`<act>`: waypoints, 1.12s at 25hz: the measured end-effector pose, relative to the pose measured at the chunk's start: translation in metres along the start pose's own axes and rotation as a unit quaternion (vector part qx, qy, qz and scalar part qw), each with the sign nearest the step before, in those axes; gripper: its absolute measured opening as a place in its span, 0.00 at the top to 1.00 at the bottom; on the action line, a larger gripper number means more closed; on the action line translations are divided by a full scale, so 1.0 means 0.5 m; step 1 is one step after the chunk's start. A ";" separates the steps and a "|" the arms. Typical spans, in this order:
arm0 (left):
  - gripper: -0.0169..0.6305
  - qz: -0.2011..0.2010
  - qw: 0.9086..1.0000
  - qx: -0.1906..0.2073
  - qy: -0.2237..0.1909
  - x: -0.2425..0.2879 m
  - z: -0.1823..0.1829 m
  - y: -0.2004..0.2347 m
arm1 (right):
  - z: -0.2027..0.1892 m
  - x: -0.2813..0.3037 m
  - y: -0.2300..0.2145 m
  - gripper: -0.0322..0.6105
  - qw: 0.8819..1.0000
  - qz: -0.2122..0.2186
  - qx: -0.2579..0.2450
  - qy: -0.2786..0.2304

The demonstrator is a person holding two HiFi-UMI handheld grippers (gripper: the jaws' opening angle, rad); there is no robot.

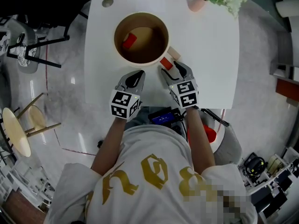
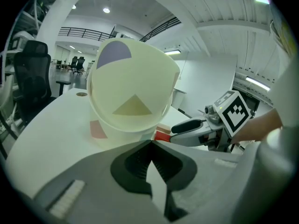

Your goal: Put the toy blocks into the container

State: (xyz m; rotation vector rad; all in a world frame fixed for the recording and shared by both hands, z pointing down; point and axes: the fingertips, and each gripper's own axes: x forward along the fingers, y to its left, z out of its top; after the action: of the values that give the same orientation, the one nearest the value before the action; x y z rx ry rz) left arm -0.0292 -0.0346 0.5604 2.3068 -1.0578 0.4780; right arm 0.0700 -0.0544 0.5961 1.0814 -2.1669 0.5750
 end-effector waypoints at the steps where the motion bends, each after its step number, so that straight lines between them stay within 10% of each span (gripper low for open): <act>1: 0.97 0.001 1.000 -0.001 0.002 0.002 -0.003 0.001 | -0.002 0.005 0.000 0.53 1.000 0.002 0.001 0.002; 28: 0.97 0.025 0.999 -0.021 -0.001 0.016 0.004 0.029 | -0.011 0.048 -0.002 0.67 0.999 -0.001 -0.029 0.033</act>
State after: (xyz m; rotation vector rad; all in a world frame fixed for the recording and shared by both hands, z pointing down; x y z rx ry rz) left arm -0.0352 -0.0481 0.5680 2.2494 -1.1177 0.4697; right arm 0.0616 -0.0646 0.6169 1.0194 -2.1127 0.5353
